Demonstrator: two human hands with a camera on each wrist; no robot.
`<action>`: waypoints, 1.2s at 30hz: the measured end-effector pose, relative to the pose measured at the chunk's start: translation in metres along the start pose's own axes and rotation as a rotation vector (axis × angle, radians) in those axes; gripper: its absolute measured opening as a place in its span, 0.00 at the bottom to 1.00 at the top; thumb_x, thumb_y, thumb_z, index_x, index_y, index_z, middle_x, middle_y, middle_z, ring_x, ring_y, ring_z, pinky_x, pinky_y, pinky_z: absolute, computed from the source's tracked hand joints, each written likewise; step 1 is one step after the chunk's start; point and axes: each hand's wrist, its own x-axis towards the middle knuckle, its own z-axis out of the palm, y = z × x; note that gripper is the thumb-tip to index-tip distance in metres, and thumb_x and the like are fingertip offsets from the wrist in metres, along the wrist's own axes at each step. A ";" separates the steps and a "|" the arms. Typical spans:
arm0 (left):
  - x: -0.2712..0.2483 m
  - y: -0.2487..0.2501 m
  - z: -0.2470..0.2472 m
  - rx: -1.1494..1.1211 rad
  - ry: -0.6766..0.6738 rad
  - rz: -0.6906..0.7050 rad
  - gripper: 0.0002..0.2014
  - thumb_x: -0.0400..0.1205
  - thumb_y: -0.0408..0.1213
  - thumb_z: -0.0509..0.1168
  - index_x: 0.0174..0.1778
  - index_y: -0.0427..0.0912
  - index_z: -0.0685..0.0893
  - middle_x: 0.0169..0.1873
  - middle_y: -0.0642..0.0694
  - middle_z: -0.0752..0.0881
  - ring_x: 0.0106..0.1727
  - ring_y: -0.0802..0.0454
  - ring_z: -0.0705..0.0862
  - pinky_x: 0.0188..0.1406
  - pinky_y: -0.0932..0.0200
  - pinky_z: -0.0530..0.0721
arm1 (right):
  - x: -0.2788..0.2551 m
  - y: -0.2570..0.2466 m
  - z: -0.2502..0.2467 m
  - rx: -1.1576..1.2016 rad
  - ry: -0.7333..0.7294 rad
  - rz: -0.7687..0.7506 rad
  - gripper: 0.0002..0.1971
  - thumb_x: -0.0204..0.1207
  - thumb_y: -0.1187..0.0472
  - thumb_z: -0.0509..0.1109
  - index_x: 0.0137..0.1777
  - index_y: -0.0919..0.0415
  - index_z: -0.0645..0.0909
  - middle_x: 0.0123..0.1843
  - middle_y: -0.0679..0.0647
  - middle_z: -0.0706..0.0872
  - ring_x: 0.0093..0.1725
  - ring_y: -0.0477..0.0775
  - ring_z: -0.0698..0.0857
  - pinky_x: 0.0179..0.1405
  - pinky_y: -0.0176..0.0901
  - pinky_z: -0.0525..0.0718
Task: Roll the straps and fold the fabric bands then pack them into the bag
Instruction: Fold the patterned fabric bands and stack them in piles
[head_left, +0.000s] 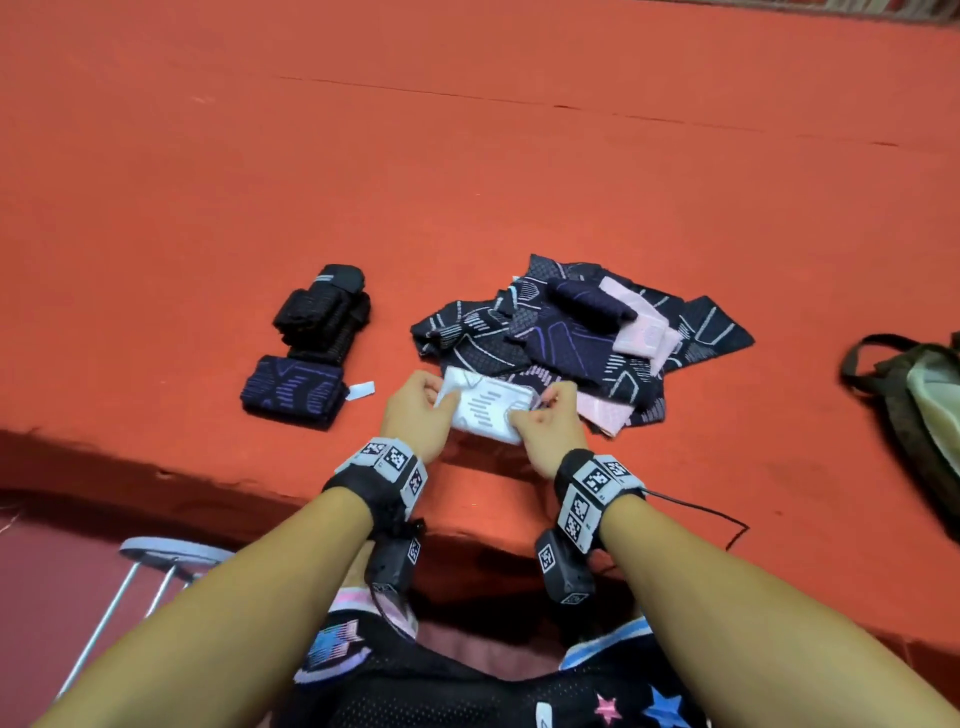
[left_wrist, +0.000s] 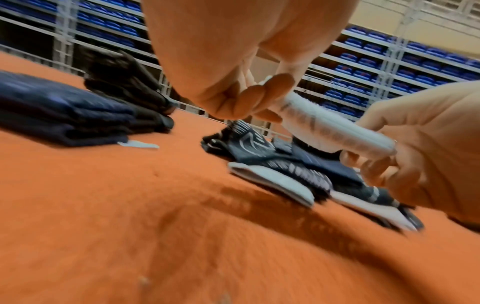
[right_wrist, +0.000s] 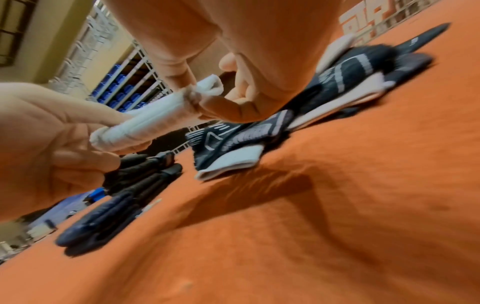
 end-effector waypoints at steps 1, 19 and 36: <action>0.005 -0.001 -0.015 -0.029 0.047 0.000 0.08 0.81 0.43 0.71 0.51 0.48 0.78 0.35 0.54 0.84 0.37 0.50 0.81 0.39 0.55 0.73 | 0.001 -0.011 0.013 0.005 -0.022 -0.051 0.18 0.64 0.54 0.71 0.44 0.37 0.64 0.32 0.51 0.76 0.29 0.53 0.74 0.36 0.51 0.76; 0.076 -0.103 -0.189 0.029 0.350 -0.049 0.05 0.79 0.49 0.72 0.46 0.57 0.84 0.39 0.56 0.87 0.41 0.52 0.85 0.41 0.52 0.81 | 0.029 -0.109 0.219 -0.115 -0.280 -0.232 0.08 0.78 0.59 0.72 0.55 0.48 0.85 0.39 0.49 0.83 0.38 0.49 0.81 0.44 0.45 0.81; 0.096 -0.145 -0.155 0.174 0.248 -0.139 0.10 0.78 0.47 0.73 0.48 0.64 0.78 0.54 0.53 0.86 0.59 0.44 0.83 0.60 0.45 0.81 | 0.041 -0.062 0.248 -0.280 -0.354 -0.092 0.08 0.77 0.48 0.69 0.52 0.36 0.73 0.34 0.49 0.85 0.36 0.62 0.89 0.44 0.60 0.89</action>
